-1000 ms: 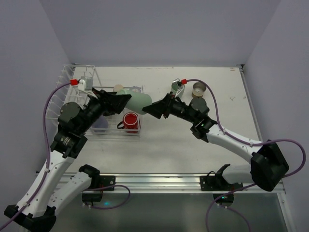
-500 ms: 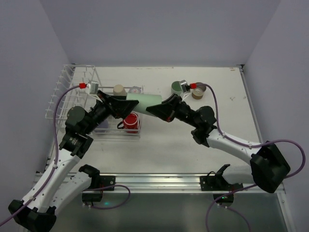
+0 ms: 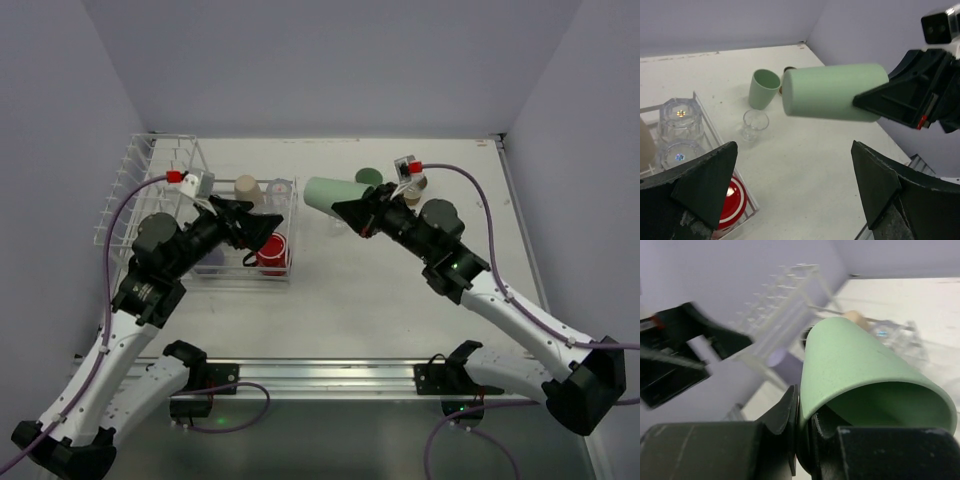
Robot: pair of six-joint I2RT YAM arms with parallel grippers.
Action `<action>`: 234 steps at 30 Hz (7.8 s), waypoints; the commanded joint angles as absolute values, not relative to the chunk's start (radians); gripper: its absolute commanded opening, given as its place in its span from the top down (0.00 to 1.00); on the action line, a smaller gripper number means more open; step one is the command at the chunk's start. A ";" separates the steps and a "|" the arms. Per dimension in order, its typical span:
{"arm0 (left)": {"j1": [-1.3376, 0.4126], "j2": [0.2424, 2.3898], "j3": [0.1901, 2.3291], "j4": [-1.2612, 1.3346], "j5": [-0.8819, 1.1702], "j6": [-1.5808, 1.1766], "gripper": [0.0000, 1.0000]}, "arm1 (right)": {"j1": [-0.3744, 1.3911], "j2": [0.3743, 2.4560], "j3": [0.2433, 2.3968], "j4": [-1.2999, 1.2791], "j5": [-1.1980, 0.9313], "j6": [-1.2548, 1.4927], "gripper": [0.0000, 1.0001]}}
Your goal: Unload the cups from the dish rack
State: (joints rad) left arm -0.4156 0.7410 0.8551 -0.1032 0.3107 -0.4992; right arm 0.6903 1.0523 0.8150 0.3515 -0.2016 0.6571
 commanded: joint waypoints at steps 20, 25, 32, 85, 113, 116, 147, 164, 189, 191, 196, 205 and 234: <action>-0.581 0.611 0.759 -0.295 0.144 -0.222 0.00 | 0.086 1.649 1.672 -0.771 0.246 0.268 1.00; -0.595 0.603 0.761 -0.302 0.109 -0.222 0.00 | 0.035 1.879 1.918 -0.885 0.135 0.259 1.00; -0.595 0.606 0.761 -0.304 0.095 -0.221 0.00 | 0.017 2.040 1.956 -0.893 0.112 0.252 1.00; -0.578 0.779 0.889 -0.528 -0.560 -0.584 0.01 | 0.506 1.261 0.992 0.198 -0.659 0.411 0.53; -0.584 0.621 1.100 -0.247 -0.184 -0.304 0.00 | 1.011 2.066 1.788 0.064 -0.273 0.064 0.02; -0.584 0.600 1.063 -0.221 -0.199 -0.276 0.00 | 1.019 2.132 1.841 0.068 -0.249 0.074 0.01; -0.584 0.580 0.969 -0.150 -0.222 -0.255 0.00 | 1.062 2.195 1.812 0.360 -0.184 0.190 0.53; -0.584 0.633 1.022 -0.083 -0.023 -0.365 0.00 | 1.062 1.717 1.304 0.883 -0.037 0.290 0.63; -0.586 1.064 0.960 0.336 0.512 -0.824 0.20 | 0.531 0.928 0.469 1.111 -0.002 0.874 0.75; -0.591 1.092 0.959 0.351 0.503 -0.841 0.23 | 0.500 0.872 0.439 1.111 0.015 0.888 0.75; -0.620 1.118 0.954 0.383 0.465 -0.851 0.25 | 0.457 0.804 0.410 1.108 0.006 0.908 0.75; -0.722 1.252 1.015 0.526 0.623 -0.867 0.27 | 0.454 0.890 0.436 1.149 -0.130 1.000 0.75; -0.868 1.724 1.797 -0.518 -0.176 -0.212 1.00 | 0.431 0.710 0.646 -0.013 0.259 0.689 0.01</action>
